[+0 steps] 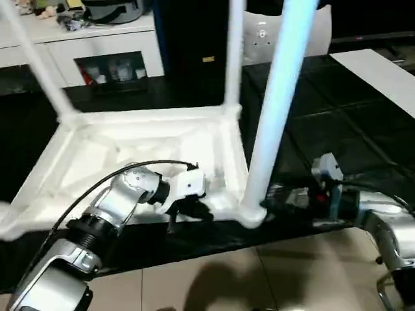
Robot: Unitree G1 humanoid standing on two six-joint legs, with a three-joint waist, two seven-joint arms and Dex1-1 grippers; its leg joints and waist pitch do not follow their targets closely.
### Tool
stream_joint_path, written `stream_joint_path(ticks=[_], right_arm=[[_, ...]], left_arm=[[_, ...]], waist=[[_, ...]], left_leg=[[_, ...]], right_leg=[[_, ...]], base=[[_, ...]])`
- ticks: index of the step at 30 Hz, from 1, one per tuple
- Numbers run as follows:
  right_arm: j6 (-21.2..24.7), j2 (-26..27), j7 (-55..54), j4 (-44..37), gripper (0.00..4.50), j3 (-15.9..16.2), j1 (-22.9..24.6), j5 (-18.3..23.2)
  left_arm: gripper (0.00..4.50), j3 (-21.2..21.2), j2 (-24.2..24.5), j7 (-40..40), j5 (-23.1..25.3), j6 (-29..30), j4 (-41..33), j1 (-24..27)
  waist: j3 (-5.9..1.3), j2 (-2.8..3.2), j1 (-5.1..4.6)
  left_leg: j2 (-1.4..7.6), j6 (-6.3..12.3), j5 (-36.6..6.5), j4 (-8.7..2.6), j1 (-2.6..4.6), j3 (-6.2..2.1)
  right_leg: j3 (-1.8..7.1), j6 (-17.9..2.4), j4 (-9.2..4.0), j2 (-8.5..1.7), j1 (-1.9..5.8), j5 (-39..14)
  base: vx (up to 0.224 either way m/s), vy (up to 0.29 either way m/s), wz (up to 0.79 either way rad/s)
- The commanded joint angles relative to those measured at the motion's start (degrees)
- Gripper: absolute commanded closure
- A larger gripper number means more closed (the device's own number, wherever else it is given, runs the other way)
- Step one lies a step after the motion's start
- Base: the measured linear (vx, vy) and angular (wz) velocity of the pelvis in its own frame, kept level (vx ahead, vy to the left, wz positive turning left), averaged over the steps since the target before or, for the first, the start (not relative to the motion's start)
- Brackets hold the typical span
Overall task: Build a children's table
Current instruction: Rotate leg to tighten
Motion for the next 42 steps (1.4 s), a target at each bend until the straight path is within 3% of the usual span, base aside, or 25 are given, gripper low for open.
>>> stream_joint_path(ticks=[1, 7, 11, 18, 25, 27, 31, 33, 34, 36, 37, 39, 42], right_arm=[[0.5, -0.7, 2.9, -1.4, 0.42, 1.4, -1.2, 1.2], [1.5, -1.5, 9.6, 1.3, 0.96, 5.9, -4.4, 0.9], [2.6, -1.8, 11.9, 2.0, 1.28, 7.1, -5.6, 1.2], [4.9, -2.5, 16.0, 3.9, 1.78, 9.5, -8.2, 1.7], [5.5, -2.2, 16.7, 4.3, 2.27, 9.4, -8.9, 2.3], [6.3, -0.8, 14.3, 3.0, 2.35, 7.9, -8.3, 3.4], [6.9, 1.7, 7.6, 3.0, 2.39, 6.8, -8.4, 2.1], [7.7, 6.6, -6.3, 4.3, 2.40, 4.9, -9.5, -1.9], [7.7, 6.6, -6.3, 4.3, 2.42, 4.9, -9.5, -1.9], [9.1, 9.6, -14.3, 5.4, 2.44, 3.3, -10.4, -3.5], [10.5, 12.1, -20.2, 5.9, 2.45, 1.7, -11.0, -4.2], [11.4, 15.2, -26.7, 6.3, 2.47, -0.2, -11.5, -4.8], [11.2, 20.2, -37.7, 6.7, 2.48, -3.1, -12.0, -6.2]], left_arm=[[4.50, -4.1, 0.7, -3.9, 1.8, -0.9, -0.9, 1.1], [4.50, -5.9, 1.8, -6.7, 2.1, -2.7, -2.1, 1.0], [4.50, -6.1, 1.9, -7.0, 2.3, -3.0, -1.9, 0.7], [4.50, -6.3, 2.0, -7.0, 2.2, -3.3, -1.5, 0.4], [4.50, -5.7, 1.8, -6.3, 1.9, -2.5, -1.6, 0.7], [4.50, -4.1, 0.5, -4.4, 0.6, 0.5, -2.0, 1.0], [4.50, -2.5, -1.4, -1.4, -0.3, 4.8, -2.1, 0.8], [4.50, 0.1, -4.5, 4.1, -1.0, 10.3, -0.8, -0.5], [4.50, 0.1, -4.5, 4.1, -1.0, 10.3, -0.8, -0.5], [4.50, 1.5, -6.5, 7.8, -1.0, 12.2, 0.7, -1.6], [4.50, 2.8, -8.2, 11.6, -0.8, 13.5, 2.7, -2.8], [4.50, 4.4, -10.2, 16.2, -0.4, 14.7, 5.3, -4.4], [4.50, 6.9, -13.1, 22.9, -0.3, 15.8, 9.1, -6.7]], waist=[[-3.46, -1.39, 0.18], [-3.43, -1.66, 1.01], [-3.58, -1.72, 1.58], [-3.67, -2.08, 1.68], [-3.69, -2.14, 1.74], [-3.67, -2.33, 1.74], [-3.36, -2.30, 1.43], [-2.84, -2.22, 0.63], [-2.62, -2.31, 0.00], [-2.62, -1.89, -0.80], [-2.49, -1.84, -1.86], [-2.61, -1.61, -3.93], [-2.76, -1.31, -5.52]], left_leg=[[3.31, 5.76, -11.5, -3.95, 0.20, -0.88], [3.31, 5.12, -11.5, -3.95, 0.32, -0.74], [3.47, 4.94, -10.2, -3.90, 0.35, -0.75], [3.37, 4.75, -9.8, -3.81, 0.22, -0.73], [3.45, 4.78, -9.2, -3.78, 0.22, -0.73], [3.45, 4.80, -9.1, -3.80, 0.25, -0.72], [3.16, 3.98, -10.7, -3.85, 0.29, -0.71], [2.74, 2.33, -13.7, -3.85, 0.66, -0.77], [2.19, 1.27, -15.4, -3.68, 0.71, -0.93], [2.09, 0.59, -17.2, -3.65, 1.02, -1.20], [1.98, 0.32, -19.7, -3.56, 0.98, -1.42], [1.94, 0.08, -23.1, -3.54, 0.99, -1.95], [2.15, 0.76, -24.4, -3.82, 0.70, -2.26]], right_leg=[[3.38, -7.6, -4.05, -3.48, 3.16, -23.6], [3.46, -7.5, -4.02, -3.50, 3.05, -24.5], [3.60, -7.9, -3.74, -3.51, 3.04, -22.9], [3.60, -8.1, -3.60, -3.60, 3.22, -22.5], [3.61, -8.3, -3.46, -3.55, 3.18, -21.7], [3.58, -8.3, -3.45, -3.56, 3.19, -21.9], [3.42, -6.9, -4.10, -3.62, 3.09, -26.6], [3.00, -4.9, -5.03, -3.49, 2.69, -32.2], [2.37, -3.1, -5.58, -3.40, 2.71, -36.0], [2.06, -1.9, -5.91, -3.26, 2.56, -37.5], [1.48, -0.8, -6.40, -3.03, 2.53, -38.7], [0.56, 0.4, -7.02, -2.90, 2.83, -38.3], [0.38, -0.3, -7.21, -3.20, 3.22, -35.6]], base=[[0.000, 0.000, 0.00], [0.000, 0.000, 0.00], [0.000, 0.000, 0.00], [0.000, 0.000, 0.00], [0.000, 0.000, 0.00], [0.000, 0.000, 0.00], [0.000, 0.000, 0.00], [0.000, 0.000, 0.00], [0.000, 0.000, 0.00], [0.000, 0.000, 0.00], [0.000, 0.000, 0.00], [0.000, 0.000, 0.00], [0.000, 0.000, 0.00]])
